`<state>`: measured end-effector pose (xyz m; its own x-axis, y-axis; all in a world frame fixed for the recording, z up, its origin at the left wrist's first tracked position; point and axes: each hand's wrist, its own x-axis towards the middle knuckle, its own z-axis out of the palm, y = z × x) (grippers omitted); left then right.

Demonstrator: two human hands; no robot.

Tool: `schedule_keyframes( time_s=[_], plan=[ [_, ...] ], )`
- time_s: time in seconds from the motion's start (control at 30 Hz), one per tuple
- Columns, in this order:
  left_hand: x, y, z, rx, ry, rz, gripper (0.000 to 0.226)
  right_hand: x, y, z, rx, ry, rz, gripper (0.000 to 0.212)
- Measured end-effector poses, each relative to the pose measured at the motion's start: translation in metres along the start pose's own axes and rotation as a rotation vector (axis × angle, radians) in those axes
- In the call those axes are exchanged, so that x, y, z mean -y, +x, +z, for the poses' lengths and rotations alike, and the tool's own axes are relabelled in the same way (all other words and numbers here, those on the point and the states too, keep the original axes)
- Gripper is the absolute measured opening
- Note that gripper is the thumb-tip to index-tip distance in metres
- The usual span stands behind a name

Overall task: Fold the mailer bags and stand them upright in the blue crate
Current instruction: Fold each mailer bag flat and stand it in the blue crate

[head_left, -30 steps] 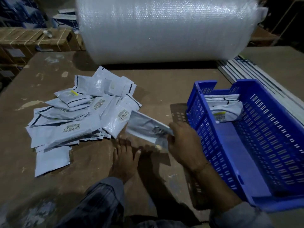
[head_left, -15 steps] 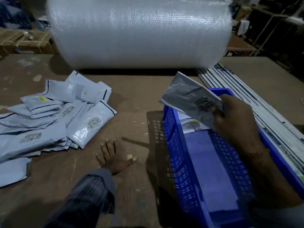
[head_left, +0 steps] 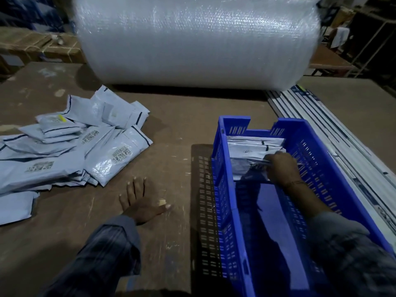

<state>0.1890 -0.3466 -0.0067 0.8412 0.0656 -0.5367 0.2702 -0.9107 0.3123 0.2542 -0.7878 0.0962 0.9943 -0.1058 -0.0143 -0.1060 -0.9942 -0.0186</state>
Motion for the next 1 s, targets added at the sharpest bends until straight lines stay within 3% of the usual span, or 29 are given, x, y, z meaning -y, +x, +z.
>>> schedule_keyframes(
  time_s=[0.2, 0.47, 0.57, 0.7, 0.8, 1.0],
  plan=[
    [0.007, 0.011, 0.012, -0.058, 0.019, 0.007, 0.148, -0.008, 0.003, 0.03, -0.14, -0.044, -0.051, 0.021],
    [0.014, 0.017, 0.023, -0.158, -0.015, 0.051, 0.15, -0.001, -0.006, 0.014, -0.286, 0.013, -0.011, 0.038],
    [0.023, 0.012, 0.026, -0.265, -0.029, 0.095, 0.128, 0.017, -0.01, -0.011, -0.298, 0.05, -0.01, 0.036],
    [0.07, 0.007, 0.025, -0.407, 0.036, 0.229, 0.093, 0.062, -0.028, -0.049, -0.334, 0.153, -0.149, 0.026],
    [0.111, 0.0, 0.015, -0.449, -0.008, 0.23, 0.075, 0.113, -0.044, -0.075, -0.324, 0.206, -0.283, 0.022],
    [0.187, -0.007, -0.005, -0.518, -0.043, 0.128, 0.076, 0.223, -0.077, -0.11, -0.216, 0.271, -0.544, 0.031]
  ],
)
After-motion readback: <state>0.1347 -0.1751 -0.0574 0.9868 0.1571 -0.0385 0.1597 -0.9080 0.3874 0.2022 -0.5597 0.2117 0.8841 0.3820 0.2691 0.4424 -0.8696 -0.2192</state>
